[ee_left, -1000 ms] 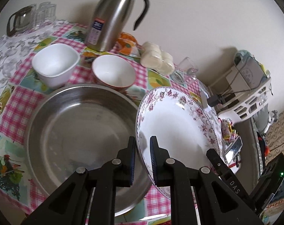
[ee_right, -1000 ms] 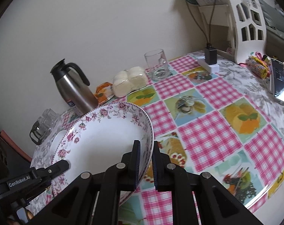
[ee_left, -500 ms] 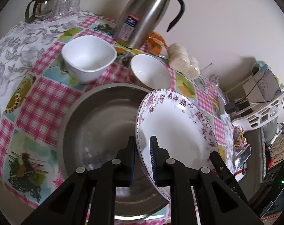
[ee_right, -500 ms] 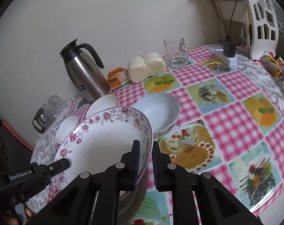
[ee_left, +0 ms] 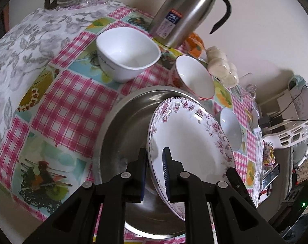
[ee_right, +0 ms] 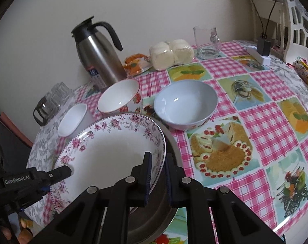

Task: Organize plates and bowls
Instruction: 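Carry the raised floral plate with both tools over the steel tray, then lower the floral plate into the steel tray and open both tools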

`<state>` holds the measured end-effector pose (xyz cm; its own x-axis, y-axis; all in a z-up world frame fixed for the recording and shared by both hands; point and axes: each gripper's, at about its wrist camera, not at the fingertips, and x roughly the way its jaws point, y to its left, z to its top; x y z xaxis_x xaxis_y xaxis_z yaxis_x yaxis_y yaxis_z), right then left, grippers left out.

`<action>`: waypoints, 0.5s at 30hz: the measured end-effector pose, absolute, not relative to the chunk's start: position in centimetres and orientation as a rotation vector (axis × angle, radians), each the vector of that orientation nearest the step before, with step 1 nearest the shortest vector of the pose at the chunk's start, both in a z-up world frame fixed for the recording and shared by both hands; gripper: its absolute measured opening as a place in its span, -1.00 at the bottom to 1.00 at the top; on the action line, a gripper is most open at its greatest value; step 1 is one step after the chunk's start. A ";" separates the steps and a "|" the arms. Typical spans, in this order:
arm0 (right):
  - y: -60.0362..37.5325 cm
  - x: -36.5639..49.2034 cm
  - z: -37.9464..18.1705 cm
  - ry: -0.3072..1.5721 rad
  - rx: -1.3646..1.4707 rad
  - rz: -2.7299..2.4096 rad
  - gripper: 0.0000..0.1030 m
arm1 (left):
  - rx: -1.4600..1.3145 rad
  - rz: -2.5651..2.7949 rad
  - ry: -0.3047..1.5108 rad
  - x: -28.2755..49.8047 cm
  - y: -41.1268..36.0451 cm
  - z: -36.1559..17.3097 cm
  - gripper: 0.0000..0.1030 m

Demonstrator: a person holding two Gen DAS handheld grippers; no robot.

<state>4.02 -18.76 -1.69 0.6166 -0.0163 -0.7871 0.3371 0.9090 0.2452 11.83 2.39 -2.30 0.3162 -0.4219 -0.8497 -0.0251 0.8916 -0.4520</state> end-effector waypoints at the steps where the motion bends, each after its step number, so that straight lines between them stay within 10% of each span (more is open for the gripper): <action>1: -18.7 4.1 -1.8 0.894 0.391 -0.209 -0.74 | -0.423 -0.267 1.235 11.8 2.5 -2.4 -0.71; 15: -17.6 4.7 -3.0 0.950 0.340 -0.197 -0.74 | -0.471 -0.218 1.331 12.1 3.6 -4.7 -0.71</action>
